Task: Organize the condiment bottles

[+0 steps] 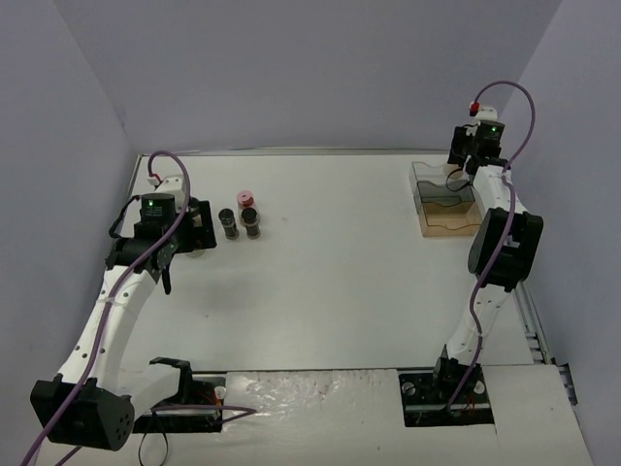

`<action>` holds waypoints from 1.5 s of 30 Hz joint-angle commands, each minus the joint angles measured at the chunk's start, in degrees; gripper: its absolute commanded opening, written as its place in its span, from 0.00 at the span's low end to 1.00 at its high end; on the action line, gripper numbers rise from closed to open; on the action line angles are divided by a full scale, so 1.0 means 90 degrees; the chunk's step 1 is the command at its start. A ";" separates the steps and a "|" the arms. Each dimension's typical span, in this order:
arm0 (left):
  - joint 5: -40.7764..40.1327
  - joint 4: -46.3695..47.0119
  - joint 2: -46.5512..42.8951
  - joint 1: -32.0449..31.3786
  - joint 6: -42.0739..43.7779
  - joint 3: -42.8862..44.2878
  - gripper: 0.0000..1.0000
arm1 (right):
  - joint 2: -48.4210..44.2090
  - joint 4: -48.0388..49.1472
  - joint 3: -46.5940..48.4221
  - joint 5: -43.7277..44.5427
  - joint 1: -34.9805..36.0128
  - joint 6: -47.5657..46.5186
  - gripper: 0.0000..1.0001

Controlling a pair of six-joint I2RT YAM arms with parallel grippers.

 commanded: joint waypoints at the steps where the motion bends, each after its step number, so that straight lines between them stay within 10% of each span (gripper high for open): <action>1: 0.0140 0.0365 -0.0009 0.0046 -0.0047 0.0124 0.97 | -0.0086 0.0742 0.0281 -0.0131 -0.0025 -0.0162 0.00; 22: 0.0306 0.0444 0.0069 0.0046 -0.0086 0.0076 0.97 | 0.0564 0.0822 0.0410 0.0233 -0.0025 -0.0121 0.18; 34: 0.0435 0.0505 0.0128 0.0062 -0.0102 0.0060 0.97 | 0.0293 0.0749 0.0344 0.0369 -0.0025 0.0115 0.81; 45: 0.1035 0.0757 0.0253 0.0067 -0.0360 0.0011 0.97 | -0.1860 0.0476 -0.0711 0.0511 0.0355 0.0631 1.00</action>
